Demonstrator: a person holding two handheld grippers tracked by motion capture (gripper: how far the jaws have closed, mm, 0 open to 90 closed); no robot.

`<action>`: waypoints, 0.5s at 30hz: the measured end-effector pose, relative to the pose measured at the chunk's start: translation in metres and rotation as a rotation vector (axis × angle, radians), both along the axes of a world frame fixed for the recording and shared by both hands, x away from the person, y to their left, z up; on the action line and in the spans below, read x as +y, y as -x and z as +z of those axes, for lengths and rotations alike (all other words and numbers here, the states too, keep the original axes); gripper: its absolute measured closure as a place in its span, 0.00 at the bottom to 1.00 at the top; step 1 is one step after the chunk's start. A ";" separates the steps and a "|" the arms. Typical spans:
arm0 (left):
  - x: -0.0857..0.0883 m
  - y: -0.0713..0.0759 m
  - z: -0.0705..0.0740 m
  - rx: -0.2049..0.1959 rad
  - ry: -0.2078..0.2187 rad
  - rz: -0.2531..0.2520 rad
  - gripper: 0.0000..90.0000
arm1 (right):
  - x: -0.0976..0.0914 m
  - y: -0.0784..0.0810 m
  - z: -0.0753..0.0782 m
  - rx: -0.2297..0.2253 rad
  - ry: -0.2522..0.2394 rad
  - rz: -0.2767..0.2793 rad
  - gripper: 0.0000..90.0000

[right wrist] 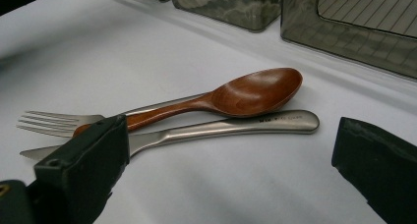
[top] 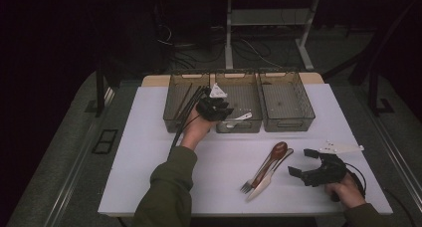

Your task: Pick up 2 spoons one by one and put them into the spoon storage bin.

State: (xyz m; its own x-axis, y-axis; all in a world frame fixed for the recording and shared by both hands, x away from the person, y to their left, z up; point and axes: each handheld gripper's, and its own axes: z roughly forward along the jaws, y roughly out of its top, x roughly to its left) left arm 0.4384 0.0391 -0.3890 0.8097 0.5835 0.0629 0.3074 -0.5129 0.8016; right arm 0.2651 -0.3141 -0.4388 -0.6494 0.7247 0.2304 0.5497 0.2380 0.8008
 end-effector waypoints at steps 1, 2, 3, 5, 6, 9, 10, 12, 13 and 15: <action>0.001 0.000 0.001 0.004 -0.002 -0.002 0.70 | 0.000 0.000 0.000 0.000 0.001 0.000 0.01; 0.001 0.001 0.002 0.009 0.012 -0.002 0.69 | 0.000 0.000 0.000 -0.001 0.001 -0.001 0.01; 0.002 0.001 0.003 0.009 0.022 -0.003 0.68 | 0.000 0.000 0.000 -0.001 0.000 -0.001 0.01; 0.002 0.003 0.005 0.020 0.041 -0.004 0.64 | 0.000 0.000 0.000 -0.001 0.001 0.000 0.01; 0.003 0.004 0.006 0.024 0.052 -0.004 0.63 | 0.000 0.000 0.000 -0.001 0.001 -0.001 0.01; 0.006 0.007 0.011 0.043 0.080 -0.011 0.59 | 0.000 0.000 0.000 -0.001 0.001 -0.001 0.01; 0.006 0.008 0.012 0.050 0.081 -0.014 0.57 | 0.000 0.000 0.000 -0.001 0.002 -0.001 0.01; 0.008 0.012 0.015 0.048 0.095 -0.016 0.55 | 0.000 0.000 0.000 0.000 0.001 -0.002 0.01; 0.009 0.014 0.017 0.050 0.101 -0.022 0.54 | 0.000 0.000 0.000 0.000 0.001 -0.001 0.01; 0.012 0.019 0.020 0.048 0.112 -0.027 0.52 | 0.000 0.000 0.000 0.000 0.003 -0.002 0.01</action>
State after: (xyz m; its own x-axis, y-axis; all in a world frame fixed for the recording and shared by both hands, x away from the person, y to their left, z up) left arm 0.4194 0.0513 -0.3694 0.8259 0.5624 -0.0404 0.3339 -0.4301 0.8388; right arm 0.2649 -0.3140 -0.4389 -0.6479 0.7267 0.2284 0.5502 0.2391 0.8001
